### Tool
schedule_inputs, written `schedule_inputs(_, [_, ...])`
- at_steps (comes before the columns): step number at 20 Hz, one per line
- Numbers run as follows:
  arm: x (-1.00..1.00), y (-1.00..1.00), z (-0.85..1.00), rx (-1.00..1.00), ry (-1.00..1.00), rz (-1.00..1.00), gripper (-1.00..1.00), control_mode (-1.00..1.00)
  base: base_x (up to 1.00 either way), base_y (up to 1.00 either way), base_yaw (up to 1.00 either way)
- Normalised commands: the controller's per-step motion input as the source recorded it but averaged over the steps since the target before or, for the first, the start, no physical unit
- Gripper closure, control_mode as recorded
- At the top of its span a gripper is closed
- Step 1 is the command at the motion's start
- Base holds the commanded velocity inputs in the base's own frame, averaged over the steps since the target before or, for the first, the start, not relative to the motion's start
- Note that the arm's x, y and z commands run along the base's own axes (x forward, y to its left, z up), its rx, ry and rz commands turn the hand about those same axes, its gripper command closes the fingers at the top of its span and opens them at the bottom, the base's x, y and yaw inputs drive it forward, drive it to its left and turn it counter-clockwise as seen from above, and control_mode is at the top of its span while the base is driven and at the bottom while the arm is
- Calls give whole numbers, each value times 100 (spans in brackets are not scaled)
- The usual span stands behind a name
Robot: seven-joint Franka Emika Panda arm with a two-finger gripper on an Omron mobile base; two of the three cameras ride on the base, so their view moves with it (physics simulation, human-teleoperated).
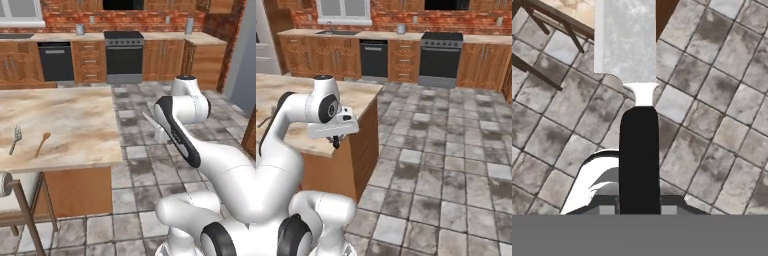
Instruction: Pick up the metallic utensils from the counter and place them in the open drawer. Make sure not to pick up any wooden utensils.
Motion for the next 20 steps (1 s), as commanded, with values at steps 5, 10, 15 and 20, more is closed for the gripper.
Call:
schedule_inputs(5, [0,0,0,0,0,0,100,100,15,-78,26])
schedule_inputs(10, [0,0,0,0,0,0,100,100,44,-76,41])
schedule_inputs(15, [0,0,0,0,0,0,100,100,78,-85,57])
schedule_inputs(20, [0,0,0,0,0,0,100,100,79,-88,59])
